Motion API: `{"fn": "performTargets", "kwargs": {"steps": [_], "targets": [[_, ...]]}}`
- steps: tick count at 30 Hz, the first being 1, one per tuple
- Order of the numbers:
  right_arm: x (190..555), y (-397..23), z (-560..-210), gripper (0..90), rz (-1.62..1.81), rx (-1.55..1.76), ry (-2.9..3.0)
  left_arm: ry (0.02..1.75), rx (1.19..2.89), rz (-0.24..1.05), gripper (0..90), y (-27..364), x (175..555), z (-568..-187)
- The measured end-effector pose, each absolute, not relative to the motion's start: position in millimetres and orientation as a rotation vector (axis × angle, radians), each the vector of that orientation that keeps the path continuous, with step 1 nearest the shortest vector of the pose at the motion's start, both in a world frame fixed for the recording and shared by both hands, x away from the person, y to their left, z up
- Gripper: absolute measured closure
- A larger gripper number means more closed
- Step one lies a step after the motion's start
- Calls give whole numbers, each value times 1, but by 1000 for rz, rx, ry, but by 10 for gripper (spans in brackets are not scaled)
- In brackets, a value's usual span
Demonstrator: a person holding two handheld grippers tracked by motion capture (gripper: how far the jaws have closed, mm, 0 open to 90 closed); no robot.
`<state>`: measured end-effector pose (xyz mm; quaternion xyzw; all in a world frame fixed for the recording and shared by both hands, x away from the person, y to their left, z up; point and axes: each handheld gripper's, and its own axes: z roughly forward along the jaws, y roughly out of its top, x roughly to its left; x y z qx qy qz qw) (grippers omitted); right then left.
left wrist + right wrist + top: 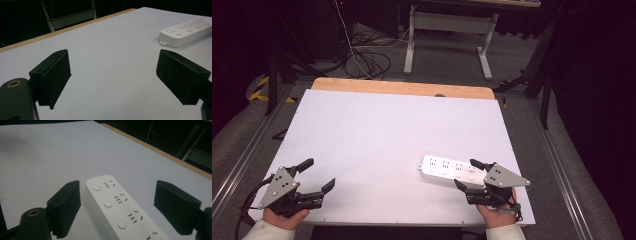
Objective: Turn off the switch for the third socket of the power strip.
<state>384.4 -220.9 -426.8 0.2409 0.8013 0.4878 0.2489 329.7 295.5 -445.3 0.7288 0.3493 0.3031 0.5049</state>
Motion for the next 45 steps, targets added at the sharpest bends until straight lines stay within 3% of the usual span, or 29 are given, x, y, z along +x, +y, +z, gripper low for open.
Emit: {"fn": "performTargets", "kwargs": {"steps": [31,36,45], "targets": [[435,-178,-410,298,1312,649,2282,842,1777,750,129,294,330,-446],[436,-177,-411,394,1283,658,2313,842,1776,747,130,294,330,-447],[432,-174,-412,849,1206,655,2361,843,1775,752,131,294,330,-447]]}}
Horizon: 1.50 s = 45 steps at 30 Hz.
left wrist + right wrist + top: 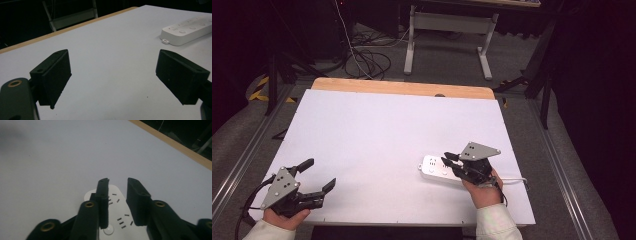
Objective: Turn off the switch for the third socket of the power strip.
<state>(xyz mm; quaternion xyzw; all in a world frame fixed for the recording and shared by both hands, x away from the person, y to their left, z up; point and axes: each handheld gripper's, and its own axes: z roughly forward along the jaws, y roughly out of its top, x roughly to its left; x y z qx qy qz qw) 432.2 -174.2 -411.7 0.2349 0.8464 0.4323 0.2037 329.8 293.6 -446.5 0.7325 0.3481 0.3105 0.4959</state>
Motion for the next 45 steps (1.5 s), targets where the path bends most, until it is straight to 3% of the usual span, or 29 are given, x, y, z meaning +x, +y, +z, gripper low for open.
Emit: {"fn": "performTargets", "kwargs": {"steps": [2,45], "targets": [[433,-173,-412,898,1182,671,2365,840,1780,756,132,293,330,-447],[448,-150,-441,900,800,789,2591,866,1811,758,156,293,331,-447]]}}
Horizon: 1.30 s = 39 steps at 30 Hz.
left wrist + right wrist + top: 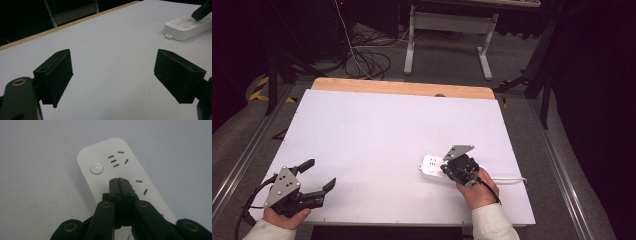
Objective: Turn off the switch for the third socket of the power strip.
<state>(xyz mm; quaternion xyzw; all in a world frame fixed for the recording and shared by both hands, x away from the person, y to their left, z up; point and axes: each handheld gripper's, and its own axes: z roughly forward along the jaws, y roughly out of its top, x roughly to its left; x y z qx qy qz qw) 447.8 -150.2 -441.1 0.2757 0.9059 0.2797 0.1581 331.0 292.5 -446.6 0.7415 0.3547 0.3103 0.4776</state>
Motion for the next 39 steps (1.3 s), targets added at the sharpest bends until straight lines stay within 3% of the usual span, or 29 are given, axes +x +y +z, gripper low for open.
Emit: {"fn": "performTargets", "kwargs": {"steps": [39], "targets": [[448,-150,-446,900,796,867,2584,871,1812,760,158,292,331,-447]]}}
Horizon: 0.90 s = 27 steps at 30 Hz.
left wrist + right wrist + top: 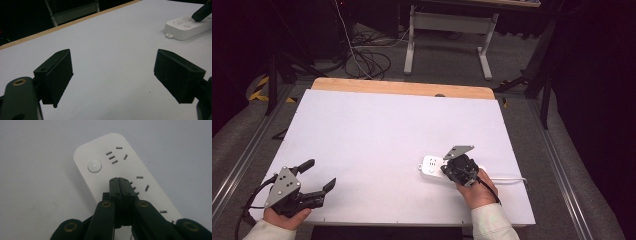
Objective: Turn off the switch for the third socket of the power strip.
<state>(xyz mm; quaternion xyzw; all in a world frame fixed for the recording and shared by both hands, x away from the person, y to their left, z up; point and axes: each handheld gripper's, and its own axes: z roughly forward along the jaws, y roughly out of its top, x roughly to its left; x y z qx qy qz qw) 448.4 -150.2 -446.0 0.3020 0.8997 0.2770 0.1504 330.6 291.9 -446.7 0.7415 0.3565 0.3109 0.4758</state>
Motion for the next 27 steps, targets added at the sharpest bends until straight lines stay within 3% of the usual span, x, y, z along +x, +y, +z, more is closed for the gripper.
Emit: {"fn": "performTargets", "kwargs": {"steps": [27], "targets": [[445,-151,-449,900,815,879,2563,870,1813,762,157,292,330,-447]]}}
